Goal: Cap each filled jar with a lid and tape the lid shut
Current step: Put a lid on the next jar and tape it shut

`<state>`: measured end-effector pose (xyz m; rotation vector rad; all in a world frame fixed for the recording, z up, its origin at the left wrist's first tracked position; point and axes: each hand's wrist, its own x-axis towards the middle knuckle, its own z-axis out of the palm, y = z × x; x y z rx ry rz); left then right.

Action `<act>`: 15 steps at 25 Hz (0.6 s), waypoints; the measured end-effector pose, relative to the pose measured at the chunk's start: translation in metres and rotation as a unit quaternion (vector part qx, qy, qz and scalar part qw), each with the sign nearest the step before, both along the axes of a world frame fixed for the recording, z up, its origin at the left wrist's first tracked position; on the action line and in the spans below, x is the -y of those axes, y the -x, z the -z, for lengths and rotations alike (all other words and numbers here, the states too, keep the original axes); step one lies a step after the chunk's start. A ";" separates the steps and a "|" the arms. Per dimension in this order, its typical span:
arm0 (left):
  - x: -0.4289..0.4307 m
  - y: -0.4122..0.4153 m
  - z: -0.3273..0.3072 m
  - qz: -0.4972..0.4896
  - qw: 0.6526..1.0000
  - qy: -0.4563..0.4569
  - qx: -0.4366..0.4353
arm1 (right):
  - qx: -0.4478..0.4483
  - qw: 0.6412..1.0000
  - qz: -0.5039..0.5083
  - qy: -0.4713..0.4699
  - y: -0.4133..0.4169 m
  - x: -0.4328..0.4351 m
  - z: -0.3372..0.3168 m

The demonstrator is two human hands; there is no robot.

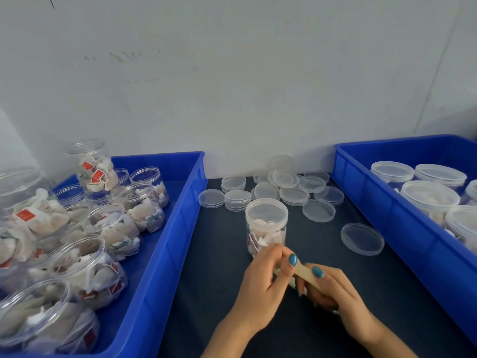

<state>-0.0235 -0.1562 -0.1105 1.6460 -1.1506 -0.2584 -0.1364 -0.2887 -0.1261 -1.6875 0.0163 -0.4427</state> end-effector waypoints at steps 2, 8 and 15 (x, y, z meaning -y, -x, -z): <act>0.001 -0.002 0.002 0.042 0.995 0.015 -0.092 | -0.014 1.000 -0.017 -0.017 -0.003 -0.001 -0.002; 0.004 -0.009 0.004 -0.063 0.879 0.134 -0.454 | 0.009 0.999 0.006 -0.042 -0.003 -0.003 -0.003; 0.005 -0.015 0.006 -0.026 0.748 0.118 -0.652 | 0.020 0.996 -0.012 -0.089 -0.009 -0.010 -0.001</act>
